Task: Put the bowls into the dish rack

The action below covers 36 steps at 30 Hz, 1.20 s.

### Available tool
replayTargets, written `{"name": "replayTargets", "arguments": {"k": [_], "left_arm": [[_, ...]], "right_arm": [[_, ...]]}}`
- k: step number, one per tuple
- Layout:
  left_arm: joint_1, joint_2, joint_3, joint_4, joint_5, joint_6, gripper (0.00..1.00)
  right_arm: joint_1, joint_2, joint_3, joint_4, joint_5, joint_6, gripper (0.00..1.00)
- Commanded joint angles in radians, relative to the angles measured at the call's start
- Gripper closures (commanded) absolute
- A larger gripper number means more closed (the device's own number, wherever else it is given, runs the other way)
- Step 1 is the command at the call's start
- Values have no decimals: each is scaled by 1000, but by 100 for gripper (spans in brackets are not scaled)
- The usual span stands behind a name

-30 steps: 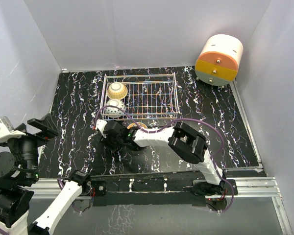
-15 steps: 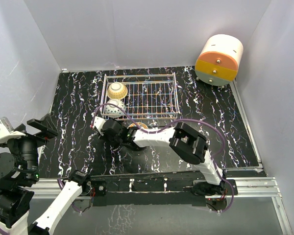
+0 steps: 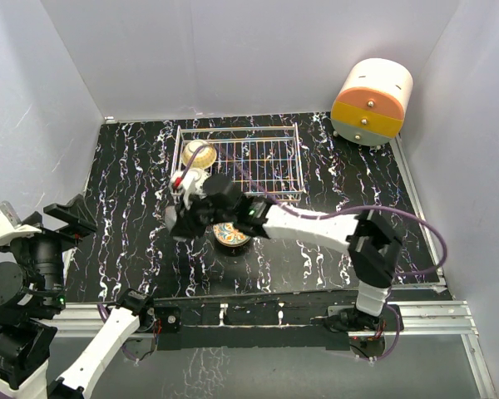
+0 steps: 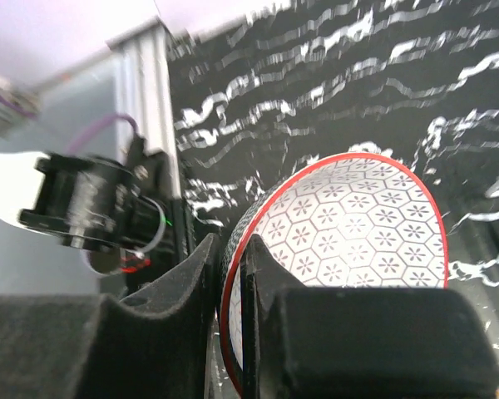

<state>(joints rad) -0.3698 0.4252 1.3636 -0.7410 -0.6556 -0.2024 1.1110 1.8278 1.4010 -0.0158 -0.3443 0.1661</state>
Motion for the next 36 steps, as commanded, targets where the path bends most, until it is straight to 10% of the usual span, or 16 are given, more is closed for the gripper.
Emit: {"name": "replayTargets", "arguments": {"k": [1, 17, 36], "left_arm": [[-4, 0, 15, 12, -10, 9, 3], [-5, 1, 51, -8, -13, 6, 3], [-4, -12, 80, -31, -27, 14, 3]], "right_arm": [[-134, -150, 6, 235, -169, 181, 92], [-553, 254, 151, 897, -292, 981, 92], [-580, 399, 93, 860, -115, 1081, 90]]}}
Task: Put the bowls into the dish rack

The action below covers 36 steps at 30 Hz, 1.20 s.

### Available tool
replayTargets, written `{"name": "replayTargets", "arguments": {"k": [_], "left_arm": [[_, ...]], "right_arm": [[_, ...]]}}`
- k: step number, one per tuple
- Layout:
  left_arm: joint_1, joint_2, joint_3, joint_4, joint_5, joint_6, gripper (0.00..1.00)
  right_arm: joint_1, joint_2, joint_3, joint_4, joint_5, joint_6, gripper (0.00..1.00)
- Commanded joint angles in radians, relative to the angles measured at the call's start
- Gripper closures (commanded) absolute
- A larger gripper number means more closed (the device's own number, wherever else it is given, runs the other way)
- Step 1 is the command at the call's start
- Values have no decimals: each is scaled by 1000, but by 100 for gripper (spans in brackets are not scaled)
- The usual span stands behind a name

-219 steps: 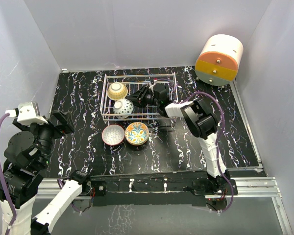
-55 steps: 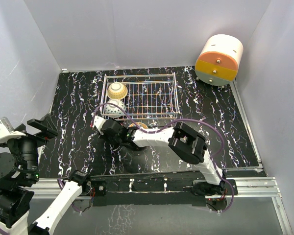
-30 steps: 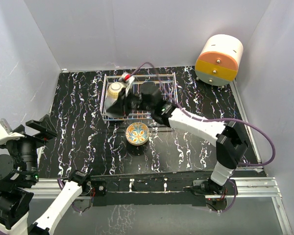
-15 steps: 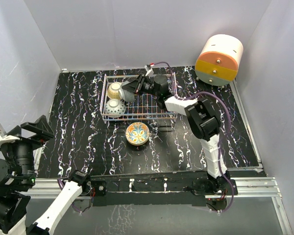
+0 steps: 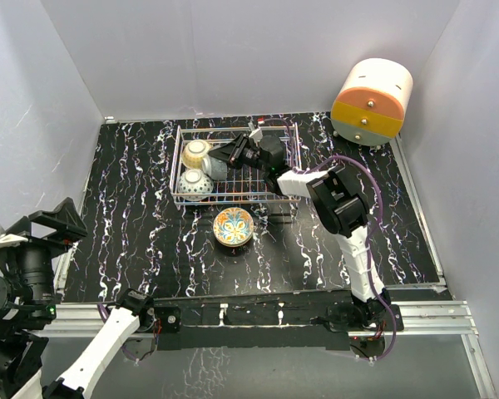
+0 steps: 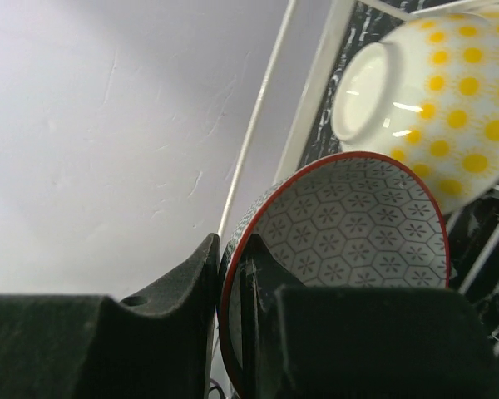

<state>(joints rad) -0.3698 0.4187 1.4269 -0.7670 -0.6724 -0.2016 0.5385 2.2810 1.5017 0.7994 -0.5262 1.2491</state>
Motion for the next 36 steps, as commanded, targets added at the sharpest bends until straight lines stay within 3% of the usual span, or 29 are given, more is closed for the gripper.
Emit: {"name": "replayTargets", "arguments": {"k": [1, 6, 16, 25, 36], "left_arm": [[-4, -8, 17, -6, -10, 13, 3], [-5, -14, 17, -9, -20, 14, 3], [-4, -6, 9, 0, -16, 16, 3], [-6, 3, 0, 3, -13, 13, 3], [-4, 6, -18, 17, 2, 2, 3]], "right_arm": [[-8, -54, -17, 39, 78, -5, 90], [-16, -48, -36, 5, 108, -22, 86], [-30, -79, -71, -110, 172, -117, 66], [-56, -131, -134, -118, 189, -146, 65], [-60, -223, -163, -292, 292, -256, 59]]}}
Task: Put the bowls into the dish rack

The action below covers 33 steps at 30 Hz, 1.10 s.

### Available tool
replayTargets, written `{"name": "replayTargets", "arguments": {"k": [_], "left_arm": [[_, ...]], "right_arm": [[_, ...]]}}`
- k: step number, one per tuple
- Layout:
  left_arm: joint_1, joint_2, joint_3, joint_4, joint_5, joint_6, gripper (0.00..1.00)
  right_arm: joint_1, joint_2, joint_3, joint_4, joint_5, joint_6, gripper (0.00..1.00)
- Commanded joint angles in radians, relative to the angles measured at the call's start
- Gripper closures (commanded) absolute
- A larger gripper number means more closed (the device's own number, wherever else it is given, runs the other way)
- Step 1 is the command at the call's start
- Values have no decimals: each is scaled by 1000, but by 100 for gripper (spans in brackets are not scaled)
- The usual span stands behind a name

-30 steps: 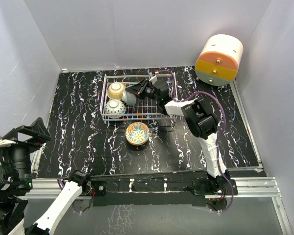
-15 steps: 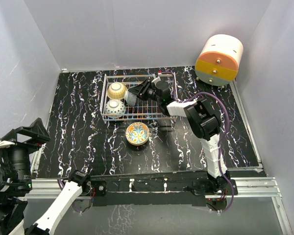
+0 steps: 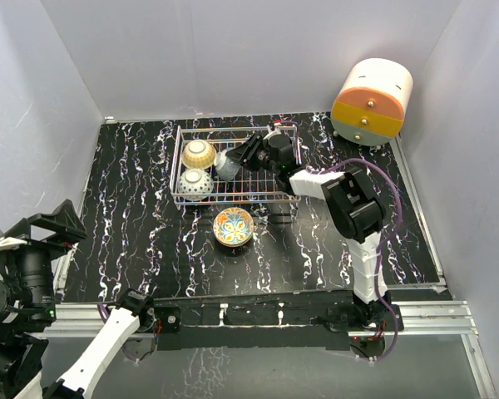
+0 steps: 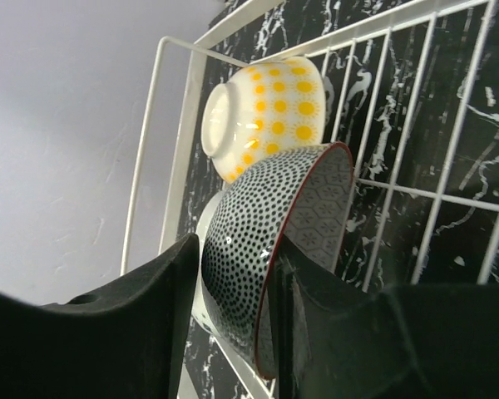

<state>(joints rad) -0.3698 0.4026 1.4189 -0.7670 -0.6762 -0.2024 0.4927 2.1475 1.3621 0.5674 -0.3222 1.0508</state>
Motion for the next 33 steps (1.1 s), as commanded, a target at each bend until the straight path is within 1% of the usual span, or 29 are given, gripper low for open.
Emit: {"name": "replayTargets", "arguments": {"k": [1, 6, 7, 8, 11, 17, 24, 33], "left_arm": [[-4, 23, -12, 18, 8, 3, 3], [-4, 27, -16, 22, 15, 3, 3], [-4, 27, -18, 24, 16, 3, 3], [-4, 26, -19, 25, 17, 3, 3], [-4, 24, -25, 29, 17, 3, 3], [-5, 25, -33, 40, 23, 4, 3], [-4, 23, -37, 41, 29, -1, 3], [-5, 24, -49, 42, 35, -8, 3]], "right_arm": [[-13, -95, -24, -71, 92, -64, 58], [-14, -117, -24, -119, 107, -92, 55], [-15, -121, -21, -133, 113, -97, 51], [-14, -126, -18, -149, 121, -102, 50], [-18, -144, -16, -190, 144, -116, 36], [-23, -168, -7, -256, 152, -137, 34], [-24, -181, 57, -424, 192, -202, 31], [-24, -233, 24, -475, 258, -288, 30]]}}
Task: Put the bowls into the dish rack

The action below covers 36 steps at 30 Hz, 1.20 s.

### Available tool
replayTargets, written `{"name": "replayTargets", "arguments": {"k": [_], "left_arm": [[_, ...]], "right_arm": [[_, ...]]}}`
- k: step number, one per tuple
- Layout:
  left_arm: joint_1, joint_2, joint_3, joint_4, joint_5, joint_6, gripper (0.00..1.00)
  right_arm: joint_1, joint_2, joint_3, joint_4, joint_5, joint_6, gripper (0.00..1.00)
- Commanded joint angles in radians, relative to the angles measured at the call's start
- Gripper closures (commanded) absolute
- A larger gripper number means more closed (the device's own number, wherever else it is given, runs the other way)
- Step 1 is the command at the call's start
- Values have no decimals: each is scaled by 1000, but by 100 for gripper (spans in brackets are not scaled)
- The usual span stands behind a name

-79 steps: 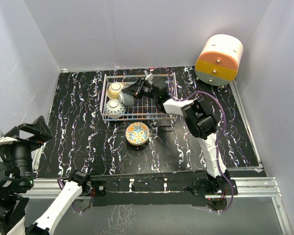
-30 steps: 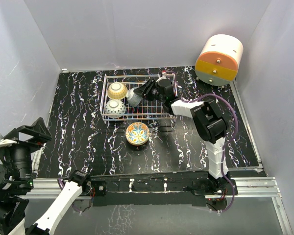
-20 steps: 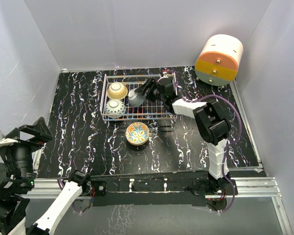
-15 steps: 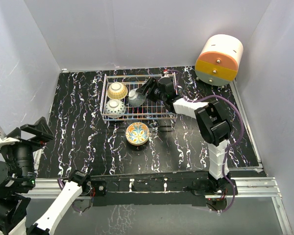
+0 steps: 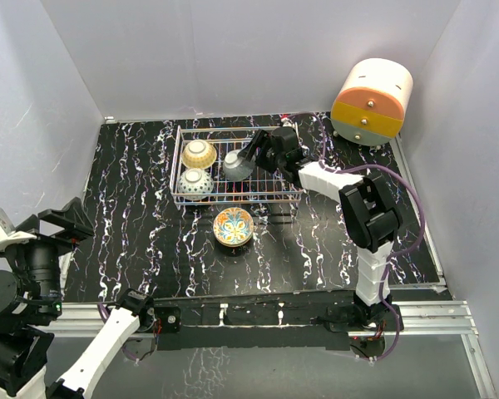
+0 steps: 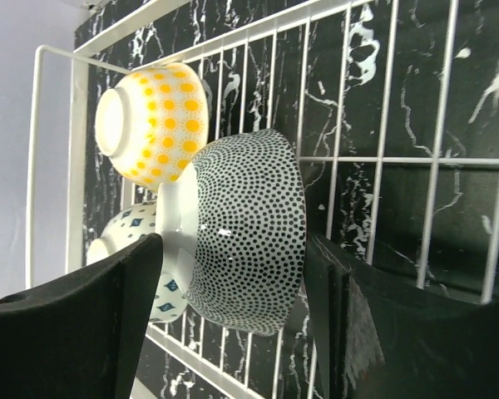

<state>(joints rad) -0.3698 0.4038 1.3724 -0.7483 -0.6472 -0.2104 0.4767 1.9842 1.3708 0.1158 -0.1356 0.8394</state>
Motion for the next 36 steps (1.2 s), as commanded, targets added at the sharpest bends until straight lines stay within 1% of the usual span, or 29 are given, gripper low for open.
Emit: {"name": "replayTargets", "arguments": {"k": [1, 2, 3, 4, 5, 6, 8, 10, 14, 20, 22, 25, 28, 31, 36], "left_arm": [[-5, 23, -2, 24, 6, 0, 3], [-5, 22, -3, 23, 7, 0, 3], [-4, 23, -5, 24, 6, 0, 3], [-5, 24, -7, 24, 6, -2, 3], [-4, 24, -9, 26, 8, -3, 3], [-4, 24, -11, 28, 10, -4, 3], [-5, 23, -16, 31, 13, -7, 3], [-4, 23, -20, 31, 14, -8, 3], [-4, 24, -18, 26, 7, -3, 3], [-4, 26, -28, 35, 5, -1, 3], [-4, 27, -33, 36, 7, -3, 3], [-5, 28, -39, 40, 6, -2, 3], [-4, 30, -45, 46, 6, 4, 3], [-5, 34, -45, 46, 7, 10, 3], [-4, 40, -54, 51, 5, 18, 3]], "right_arm": [[-6, -78, 19, -34, 82, -91, 30], [-6, -82, 25, -49, 90, -106, 30], [-6, -80, 40, -73, 97, -122, 23], [-7, -67, 58, -102, 98, -135, 9], [-9, -52, 83, -131, 87, -148, 3], [-10, -30, 108, -160, 72, -159, 2], [-11, -1, 126, -181, 40, -164, 2], [-9, -13, 89, -153, 33, -159, 2], [-9, -59, 42, -113, 69, -169, 2], [17, -139, 56, -141, 117, -272, 2], [39, -155, 88, -192, 142, -339, 2], [72, -155, 165, -313, 206, -439, 2], [109, -193, 152, -361, 316, -521, 2], [122, -211, 149, -419, 383, -592, 1], [122, -209, 161, -522, 423, -681, 0]]}}
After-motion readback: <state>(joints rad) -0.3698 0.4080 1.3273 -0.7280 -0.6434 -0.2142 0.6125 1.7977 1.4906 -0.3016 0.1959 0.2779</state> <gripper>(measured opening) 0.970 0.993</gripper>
